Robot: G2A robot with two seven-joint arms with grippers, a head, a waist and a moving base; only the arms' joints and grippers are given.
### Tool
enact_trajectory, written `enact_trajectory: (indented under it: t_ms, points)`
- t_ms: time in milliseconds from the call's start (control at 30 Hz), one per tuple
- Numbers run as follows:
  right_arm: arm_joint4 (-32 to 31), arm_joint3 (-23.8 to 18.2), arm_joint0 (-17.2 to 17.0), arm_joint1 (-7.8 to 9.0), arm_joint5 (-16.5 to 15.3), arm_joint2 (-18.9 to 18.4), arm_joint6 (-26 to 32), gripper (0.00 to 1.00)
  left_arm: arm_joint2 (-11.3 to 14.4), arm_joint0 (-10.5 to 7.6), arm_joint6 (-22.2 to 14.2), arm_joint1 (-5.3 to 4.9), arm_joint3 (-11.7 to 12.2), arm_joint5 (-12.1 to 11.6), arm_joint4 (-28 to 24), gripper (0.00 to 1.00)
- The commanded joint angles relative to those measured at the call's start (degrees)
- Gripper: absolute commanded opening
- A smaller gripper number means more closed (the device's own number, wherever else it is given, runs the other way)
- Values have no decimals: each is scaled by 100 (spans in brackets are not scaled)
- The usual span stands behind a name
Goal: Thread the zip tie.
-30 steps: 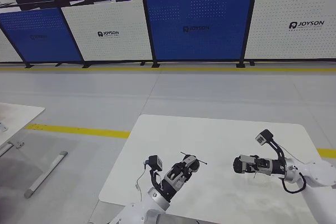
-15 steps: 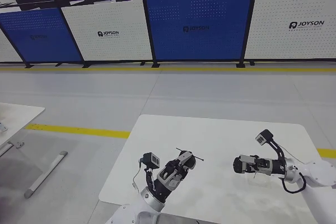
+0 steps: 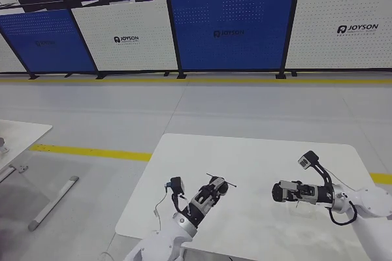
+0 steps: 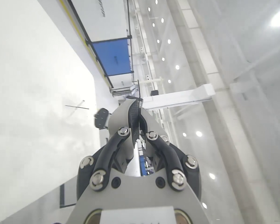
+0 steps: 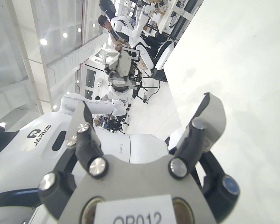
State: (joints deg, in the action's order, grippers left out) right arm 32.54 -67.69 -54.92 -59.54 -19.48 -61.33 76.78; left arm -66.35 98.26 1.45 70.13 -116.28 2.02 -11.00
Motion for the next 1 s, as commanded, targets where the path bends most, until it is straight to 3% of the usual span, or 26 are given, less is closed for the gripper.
enact_trajectory:
  t_ms: [0, 100, 200, 267, 300, 633, 800, 900, 967]
  points:
    - [0, 0, 0, 0, 0, 0, 0, 100, 149, -166, 196, 26, 349, 57, 278, 0]
    - [0, 0, 0, 0, 0, 0, 0, 100, 299, -346, 289, 55, 804, 53, 493, 0]
    - [0, 0, 0, 0, 0, 0, 0, 100, 353, -421, 169, 48, 1113, 58, 759, 0]
    - [0, 0, 0, 0, 0, 0, 0, 100, 375, -377, -7, 30, 1123, 11, 898, 0]
    - [0, 0, 0, 0, 0, 0, 0, 100, 416, -292, -400, 17, 988, 11, 663, 0]
    - [0, 0, 0, 0, 0, 0, 0, 100, 416, -292, -400, 17, 988, 11, 663, 0]
    - [0, 0, 0, 0, 0, 0, 0, 100, 454, -452, 4, 46, 1256, 111, 908, 0]
    - [0, 0, 0, 0, 0, 0, 0, 100, 353, -454, 167, 47, 1303, 94, 881, 0]
    - [0, 0, 0, 0, 0, 0, 0, 100, 267, -428, 109, 24, 1372, 316, 998, 0]
